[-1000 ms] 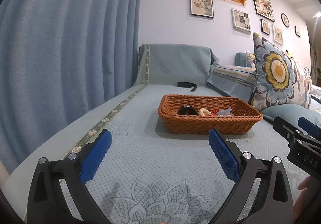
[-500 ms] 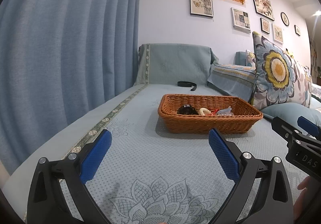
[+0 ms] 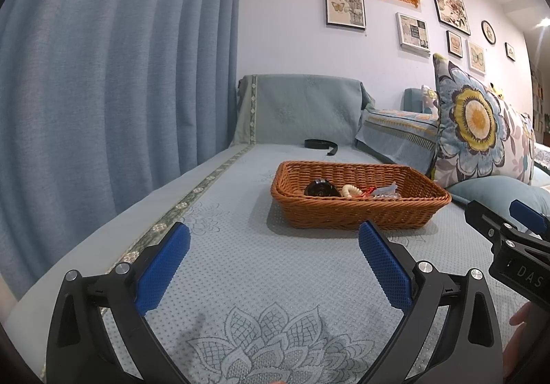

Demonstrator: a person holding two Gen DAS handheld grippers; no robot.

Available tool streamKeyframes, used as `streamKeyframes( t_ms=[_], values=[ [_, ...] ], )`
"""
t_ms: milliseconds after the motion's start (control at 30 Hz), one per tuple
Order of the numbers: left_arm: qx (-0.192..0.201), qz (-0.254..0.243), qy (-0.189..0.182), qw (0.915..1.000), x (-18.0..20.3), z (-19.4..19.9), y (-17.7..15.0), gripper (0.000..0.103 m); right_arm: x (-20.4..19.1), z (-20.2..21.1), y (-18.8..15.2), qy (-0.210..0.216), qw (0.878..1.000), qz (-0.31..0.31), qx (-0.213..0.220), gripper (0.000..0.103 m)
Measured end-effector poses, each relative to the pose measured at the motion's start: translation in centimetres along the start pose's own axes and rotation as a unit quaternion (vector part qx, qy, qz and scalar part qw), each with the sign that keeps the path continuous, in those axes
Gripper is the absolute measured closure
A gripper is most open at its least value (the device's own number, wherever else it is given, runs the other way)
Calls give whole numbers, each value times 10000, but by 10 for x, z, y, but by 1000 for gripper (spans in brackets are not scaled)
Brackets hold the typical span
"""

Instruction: Organize jewelry

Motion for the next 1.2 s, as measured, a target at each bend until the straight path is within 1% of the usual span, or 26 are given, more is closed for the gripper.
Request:
streamKeyframes(
  t_ms=[733,800,933,1200],
  values=[
    [6,3,30,10000,-3,-2,-1,8,-1,0,0,2,10000,3,-6,11],
    [-5,-38,-19,10000,-1,-3,-1,8,-1,0,0,0,10000,6,-10,11],
    [-6,-89,8,10000,-1,-4,-2,8,-1,0,0,0,10000,4,-9,11],
    [-119,-67,-18,9999,-5,-6,-3,8,-1,-1,0,2,10000,10,-24,11]
  ],
)
Point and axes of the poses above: each gripper's, at about its wrist camera, not at the fingertips, and z roughly against the way its jaws point, x to its right, y to its top, the point moved 6 cm from there along -z, roughly the way its jaws point, and after that the axes turned 11 degrees about -x, right-handed, at the moved point
